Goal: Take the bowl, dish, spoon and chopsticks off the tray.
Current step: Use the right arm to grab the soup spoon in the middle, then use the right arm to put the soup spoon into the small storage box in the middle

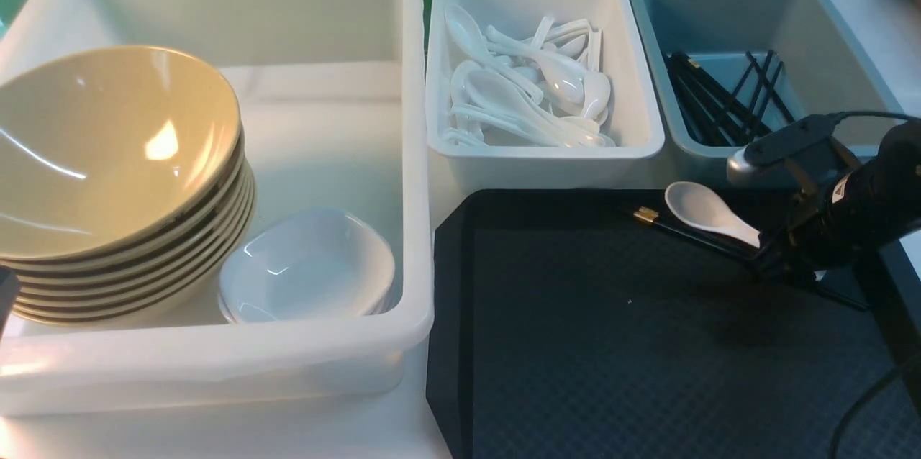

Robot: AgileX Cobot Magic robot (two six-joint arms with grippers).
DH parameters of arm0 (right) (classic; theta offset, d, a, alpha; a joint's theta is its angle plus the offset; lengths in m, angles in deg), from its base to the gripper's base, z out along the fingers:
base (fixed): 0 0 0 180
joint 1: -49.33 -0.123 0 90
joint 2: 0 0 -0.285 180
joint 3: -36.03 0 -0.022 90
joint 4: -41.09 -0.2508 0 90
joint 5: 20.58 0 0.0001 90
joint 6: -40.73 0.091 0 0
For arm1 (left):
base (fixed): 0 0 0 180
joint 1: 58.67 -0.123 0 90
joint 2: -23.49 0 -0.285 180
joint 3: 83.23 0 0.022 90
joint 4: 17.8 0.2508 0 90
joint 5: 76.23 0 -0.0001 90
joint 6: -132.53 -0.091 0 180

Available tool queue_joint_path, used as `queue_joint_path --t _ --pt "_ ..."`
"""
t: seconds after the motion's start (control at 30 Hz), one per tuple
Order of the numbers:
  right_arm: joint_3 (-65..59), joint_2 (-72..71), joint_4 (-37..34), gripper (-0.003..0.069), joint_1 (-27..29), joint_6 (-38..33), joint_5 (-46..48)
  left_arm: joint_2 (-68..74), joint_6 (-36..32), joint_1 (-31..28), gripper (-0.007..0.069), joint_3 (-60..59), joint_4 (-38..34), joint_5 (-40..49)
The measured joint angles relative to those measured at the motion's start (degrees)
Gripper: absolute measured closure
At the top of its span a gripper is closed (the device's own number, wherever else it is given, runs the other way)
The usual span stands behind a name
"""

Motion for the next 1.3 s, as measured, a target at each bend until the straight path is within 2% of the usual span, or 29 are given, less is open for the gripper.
queue_joint_path --t 0.03,0.07,0.17,0.23,0.53,0.63,0.7,0.8,0.9,1.0,1.13,1.2,1.3 --pt "0.02 -0.12 -0.15 0.0384 -0.18 0.0 0.43 0.0 0.0 0.0 0.0617 0.0 0.0 0.0" --pt "0.02 -0.12 -0.29 0.0395 -0.27 0.08 0.69 0.0 0.0 0.0 0.0617 0.0 0.0 0.0" --pt "-0.04 -1.57 -0.27 0.0543 -1.42 0.05 3.01 0.0 0.0 0.0 0.0617 0.0 0.0 0.0" --pt "-0.32 -3.5 -0.19 0.0573 -2.46 0.17 6.42 0.0 0.0 0.0 0.0617 0.0 0.0 0.0" --pt "-0.59 -13.53 -0.92 0.0573 -5.85 0.11 15.06 0.0 -0.05 0.0 0.0617 0.0 0.0 0.0" --pt "-0.59 -16.5 -3.88 0.0573 -5.92 -1.16 18.1 0.0 -0.05 0.0 0.0617 0.0 0.0 0.0" --pt "-0.48 -20.77 -9.95 0.0573 -6.81 -6.78 17.31 0.0 -0.05 0.0 0.0617 0.0 0.0 0.0" --pt "0.89 -24.89 -21.22 0.0573 -9.42 -15.16 9.95 0.0 -0.05 0.0 0.0617 0.0 0.0 0.0" --pt "3.43 -24.83 -29.95 0.0573 -13.05 -22.3 -6.1 0.0 -0.05 0.0 0.0617 0.0 0.0 0.0" --pt "7.69 -19.8 -33.21 0.0573 -15.65 -24.35 -19.54 0.0 -0.05 0.0 0.0617 0.0 0.0 0.0" --pt "16.65 -10.49 -33.92 0.0554 -16.33 -25.29 -21.33 0.0 -0.05 0.0 0.0617 0.0 0.0 0.0" --pt "23.73 -3.14 -33.92 0.0498 -16.35 -25.42 -16.55 0.0 -0.05 0.0 0.0617 0.0 0.0 0.0" --pt "30.67 3.54 -33.48 0.0372 -15.87 -25.42 -7.24 0.0 -0.05 0.0 0.0617 0.0 0.0 0.48"
